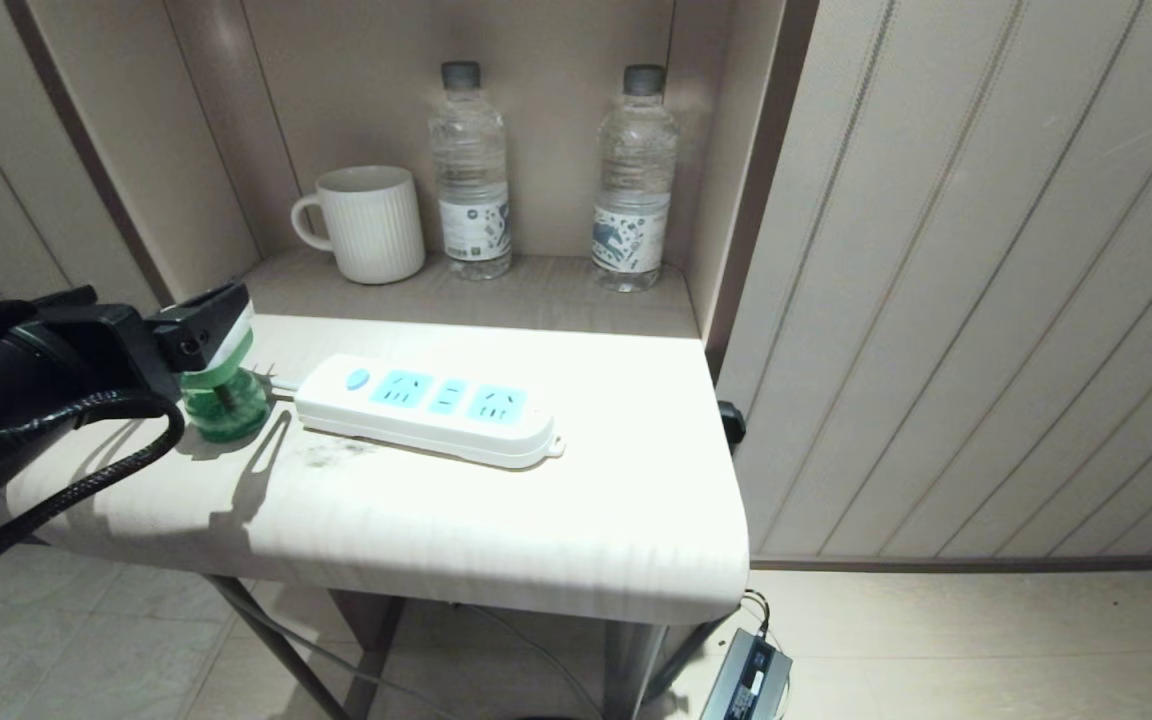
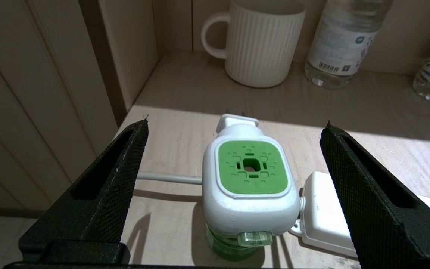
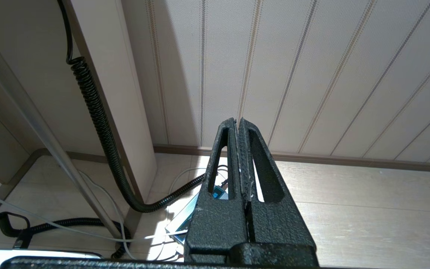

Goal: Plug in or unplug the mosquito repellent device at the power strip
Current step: Place the mosquito repellent liquid on the table, then pick up the mosquito repellent liquid

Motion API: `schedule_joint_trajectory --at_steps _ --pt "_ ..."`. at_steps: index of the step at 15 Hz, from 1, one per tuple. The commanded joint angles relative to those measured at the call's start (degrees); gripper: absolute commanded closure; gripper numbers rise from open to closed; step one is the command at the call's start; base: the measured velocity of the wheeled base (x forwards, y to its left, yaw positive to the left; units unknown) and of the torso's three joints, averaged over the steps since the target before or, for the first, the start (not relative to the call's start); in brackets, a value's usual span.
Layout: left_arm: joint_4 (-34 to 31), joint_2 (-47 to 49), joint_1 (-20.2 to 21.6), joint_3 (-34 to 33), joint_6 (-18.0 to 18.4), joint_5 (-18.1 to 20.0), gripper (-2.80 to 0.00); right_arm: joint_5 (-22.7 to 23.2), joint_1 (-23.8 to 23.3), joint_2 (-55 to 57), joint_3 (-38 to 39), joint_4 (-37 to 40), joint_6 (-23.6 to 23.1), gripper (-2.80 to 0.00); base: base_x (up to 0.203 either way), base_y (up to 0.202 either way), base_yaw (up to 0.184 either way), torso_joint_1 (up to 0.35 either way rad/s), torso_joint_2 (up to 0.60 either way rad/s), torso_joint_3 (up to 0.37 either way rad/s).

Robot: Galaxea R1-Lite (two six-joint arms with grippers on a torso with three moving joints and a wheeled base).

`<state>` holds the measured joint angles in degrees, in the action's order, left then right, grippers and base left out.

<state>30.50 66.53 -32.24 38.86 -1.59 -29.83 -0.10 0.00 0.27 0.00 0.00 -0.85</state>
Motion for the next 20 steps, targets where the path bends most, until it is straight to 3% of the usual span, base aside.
schedule_joint_trajectory --at_steps 1,4,5,6,8,11,13,15,16,17,19,20 --pt "-0.87 -2.79 -0.01 2.64 0.76 -0.15 -2.80 0.01 0.00 0.00 0.00 0.00 -0.03 0.00 0.000 0.000 0.000 0.000 0.00 0.000" --pt "-5.05 -4.83 -0.01 8.93 2.61 -0.22 -2.80 0.10 0.09 0.00 0.00 0.00 -0.03 0.00 0.000 0.000 0.000 0.000 0.00 0.000" --pt "-8.29 -6.35 -0.01 11.55 3.02 -0.23 -2.12 0.01 0.09 0.00 0.00 0.00 -0.03 0.00 0.000 0.000 0.000 0.000 0.00 0.000" --pt "-12.19 -9.03 -0.01 13.89 3.24 -0.31 0.00 0.01 0.09 0.00 0.00 0.00 -0.03 0.00 0.000 0.000 0.000 0.000 0.00 0.000" --pt "-17.50 -12.33 0.08 16.05 3.86 -0.54 0.00 0.01 0.09 0.00 0.00 0.00 -0.03 0.00 0.000 0.000 0.000 0.000 0.00 0.000" --pt "-28.08 -23.12 0.71 17.46 8.96 -2.57 0.00 0.01 0.09 0.00 0.00 0.00 -0.03 0.00 0.000 0.000 0.000 0.000 0.00 0.000" --pt "-36.66 -31.03 0.85 17.73 10.75 -7.71 0.00 0.01 0.09 0.00 0.00 0.00 -0.03 0.00 0.000 0.000 0.000 0.000 0.00 0.000" --pt "-45.62 -37.77 1.31 17.92 11.46 -17.16 0.00 0.01 0.09 0.00 0.00 0.00 -0.03 0.00 0.000 0.000 0.000 0.000 0.00 0.000" --pt "-48.67 -39.69 3.34 17.74 11.45 -23.63 0.00 0.01 0.09 0.00 0.00 0.00 -0.03 0.00 0.000 0.000 0.000 0.000 0.00 0.000" --pt "-50.06 -40.90 6.12 16.77 11.31 -25.89 0.00 0.01 0.09 0.00 0.00 0.00 -0.03 0.00 0.000 0.000 0.000 0.000 0.00 0.000" --pt "-49.79 -44.14 15.31 12.51 11.04 -24.99 0.00 0.01 0.09 0.00 0.00 0.00 -0.03 0.00 0.000 0.000 0.000 0.000 0.00 0.000" --pt "-48.94 -46.00 17.88 9.29 10.69 -23.58 0.00 0.01 0.01 0.00 0.00 0.00 -0.03 0.00 0.000 0.000 0.000 0.000 0.00 0.000"
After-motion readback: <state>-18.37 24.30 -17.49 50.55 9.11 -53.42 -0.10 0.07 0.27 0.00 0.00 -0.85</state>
